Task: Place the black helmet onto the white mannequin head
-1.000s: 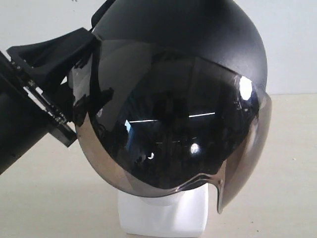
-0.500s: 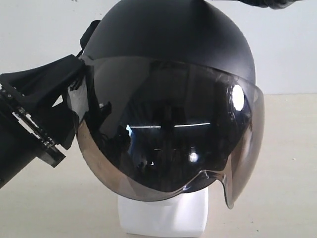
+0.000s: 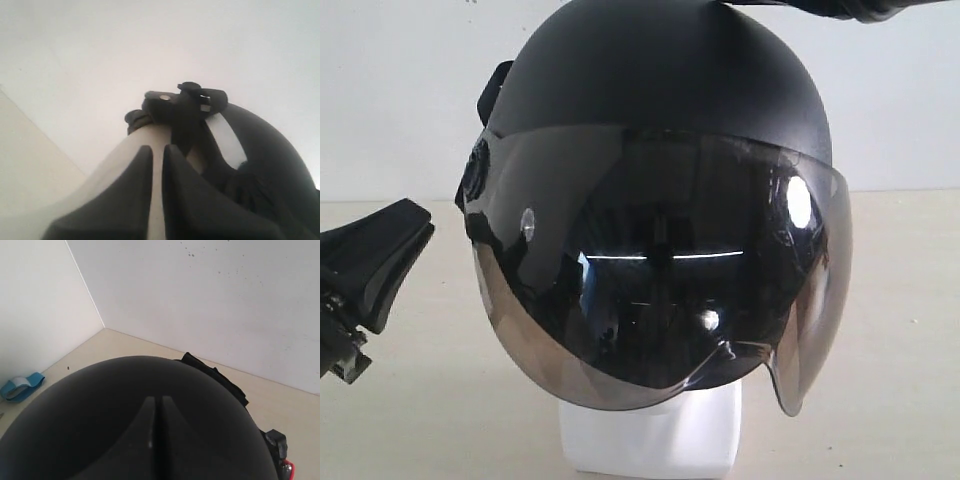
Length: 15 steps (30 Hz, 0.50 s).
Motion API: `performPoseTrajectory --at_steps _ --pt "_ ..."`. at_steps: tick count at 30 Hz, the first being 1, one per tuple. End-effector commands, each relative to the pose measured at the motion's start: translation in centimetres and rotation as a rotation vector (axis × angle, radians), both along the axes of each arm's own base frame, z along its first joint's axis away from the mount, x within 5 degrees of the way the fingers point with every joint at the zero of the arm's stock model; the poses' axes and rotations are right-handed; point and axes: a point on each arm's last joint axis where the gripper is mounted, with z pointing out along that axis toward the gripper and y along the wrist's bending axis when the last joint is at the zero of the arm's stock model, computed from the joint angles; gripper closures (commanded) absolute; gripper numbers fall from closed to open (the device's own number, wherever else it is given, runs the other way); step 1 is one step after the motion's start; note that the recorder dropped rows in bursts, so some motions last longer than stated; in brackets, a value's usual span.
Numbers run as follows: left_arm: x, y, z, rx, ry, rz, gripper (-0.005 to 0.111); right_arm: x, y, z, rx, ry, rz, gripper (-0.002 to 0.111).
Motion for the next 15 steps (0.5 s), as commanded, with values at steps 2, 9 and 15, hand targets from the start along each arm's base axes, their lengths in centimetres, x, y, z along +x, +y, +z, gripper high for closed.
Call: performPoseTrajectory --at_steps 2,9,15 --pt "-0.4 1.2 -0.9 0.041 0.035 0.103 0.102 0.0 0.6 -1.8 -0.091 0.063 0.081 0.109" --pt "-0.6 0.8 -0.7 0.073 0.006 0.052 0.101 -0.4 2.0 -2.3 -0.131 0.060 0.135 0.109" --pt "-1.4 0.1 1.4 0.268 -0.204 0.018 0.070 -0.3 2.7 -2.8 -0.150 0.062 0.140 0.109"
